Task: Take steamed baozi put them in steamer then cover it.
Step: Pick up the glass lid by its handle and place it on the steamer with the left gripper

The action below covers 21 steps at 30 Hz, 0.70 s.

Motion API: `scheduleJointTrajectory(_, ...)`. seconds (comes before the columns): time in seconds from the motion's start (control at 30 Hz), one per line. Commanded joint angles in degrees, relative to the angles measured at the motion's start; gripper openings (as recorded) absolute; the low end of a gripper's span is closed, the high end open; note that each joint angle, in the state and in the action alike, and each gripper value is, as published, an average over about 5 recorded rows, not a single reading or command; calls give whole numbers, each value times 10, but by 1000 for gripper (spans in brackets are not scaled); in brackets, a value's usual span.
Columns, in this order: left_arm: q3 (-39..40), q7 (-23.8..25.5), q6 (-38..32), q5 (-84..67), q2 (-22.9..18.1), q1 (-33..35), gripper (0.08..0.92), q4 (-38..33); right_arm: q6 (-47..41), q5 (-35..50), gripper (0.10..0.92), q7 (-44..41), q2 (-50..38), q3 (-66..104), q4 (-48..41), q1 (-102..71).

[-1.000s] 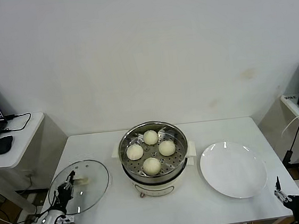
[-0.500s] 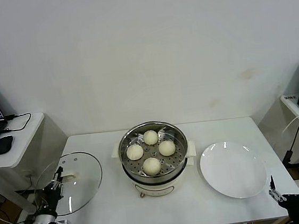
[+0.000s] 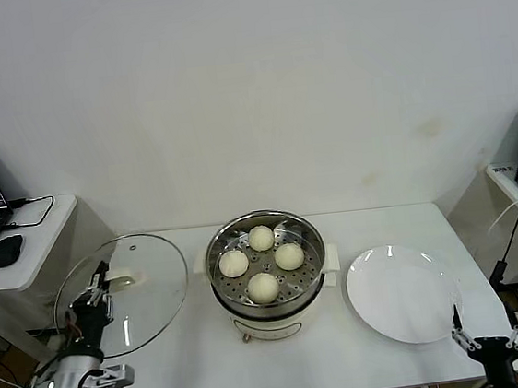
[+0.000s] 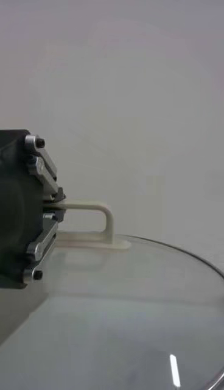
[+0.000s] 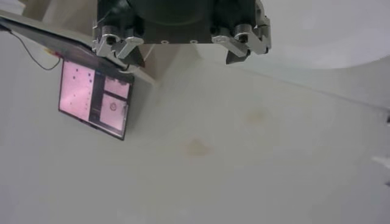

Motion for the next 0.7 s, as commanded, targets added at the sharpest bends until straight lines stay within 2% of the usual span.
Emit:
scheduleJointTrajectory(0.03, 157, 55, 106, -16, 20, -102, 146, -65, 1, -24, 823, 3, 13, -37, -2, 7)
scheduleJointTrajectory(0.17, 230, 60, 128, -8, 8, -171, 146, -33, 1, -43, 823, 7, 24, -52, -11, 17)
scheduleJointTrajectory(0.3, 289, 85, 145, 32, -23, -228, 146, -1, 4, -64, 823, 12, 30, -65, -25, 24)
scheduleJointTrajectory(0.47, 346, 131, 160, 112, -80, -290, 146, 41, 8, -90, 823, 21, 34, -76, -38, 30)
scheduleJointTrajectory(0.7, 382, 182, 166, 197, -170, -329, 146, 94, 10, -98, 823, 23, 35, -83, -51, 33)
